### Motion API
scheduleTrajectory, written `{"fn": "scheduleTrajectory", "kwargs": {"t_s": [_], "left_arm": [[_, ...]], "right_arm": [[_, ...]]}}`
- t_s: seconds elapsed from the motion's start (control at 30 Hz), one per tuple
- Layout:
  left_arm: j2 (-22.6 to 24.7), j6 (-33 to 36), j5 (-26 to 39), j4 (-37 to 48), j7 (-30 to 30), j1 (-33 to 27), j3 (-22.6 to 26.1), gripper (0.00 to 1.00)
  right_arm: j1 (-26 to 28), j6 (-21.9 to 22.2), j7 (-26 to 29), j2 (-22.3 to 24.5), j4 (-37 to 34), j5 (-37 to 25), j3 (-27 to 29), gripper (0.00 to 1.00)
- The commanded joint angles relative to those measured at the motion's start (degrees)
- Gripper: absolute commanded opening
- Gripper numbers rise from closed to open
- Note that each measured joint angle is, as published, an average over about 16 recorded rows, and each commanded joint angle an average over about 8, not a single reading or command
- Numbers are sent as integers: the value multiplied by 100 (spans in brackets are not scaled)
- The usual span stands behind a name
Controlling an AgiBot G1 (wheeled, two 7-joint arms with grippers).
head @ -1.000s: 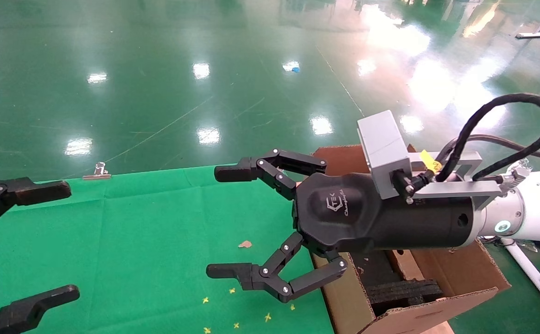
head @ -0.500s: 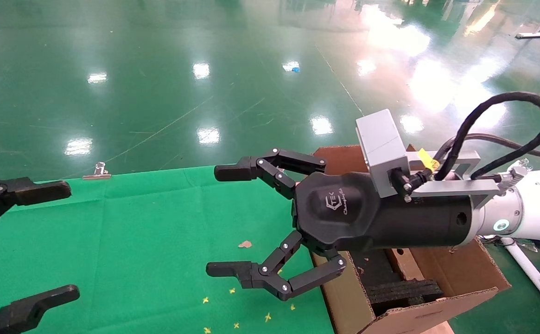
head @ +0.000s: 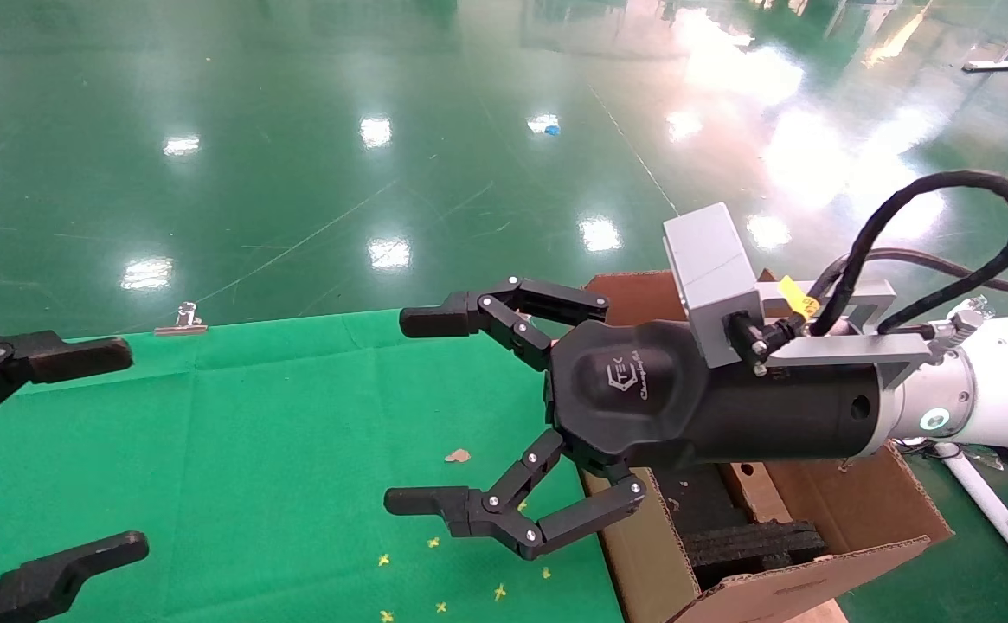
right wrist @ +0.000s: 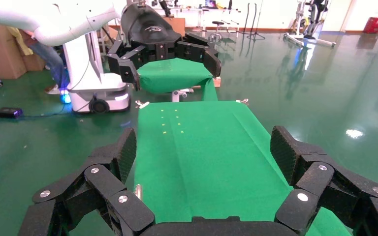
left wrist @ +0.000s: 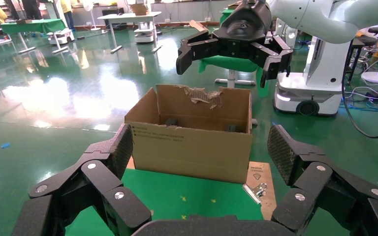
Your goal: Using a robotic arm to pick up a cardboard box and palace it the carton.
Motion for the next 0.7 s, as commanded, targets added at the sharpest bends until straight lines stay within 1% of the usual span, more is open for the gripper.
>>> {"fn": "scheduleTrajectory", "kwargs": {"t_s": [0.03, 0.7], "left_arm": [[0, 0, 0, 0, 0, 0, 0, 100], [0, 0, 0, 0, 0, 0, 0, 100]], "right_arm": [[1, 0, 0, -1, -1, -1, -1, 100], [7, 0, 0, -1, -6, -4, -7, 100]]}}
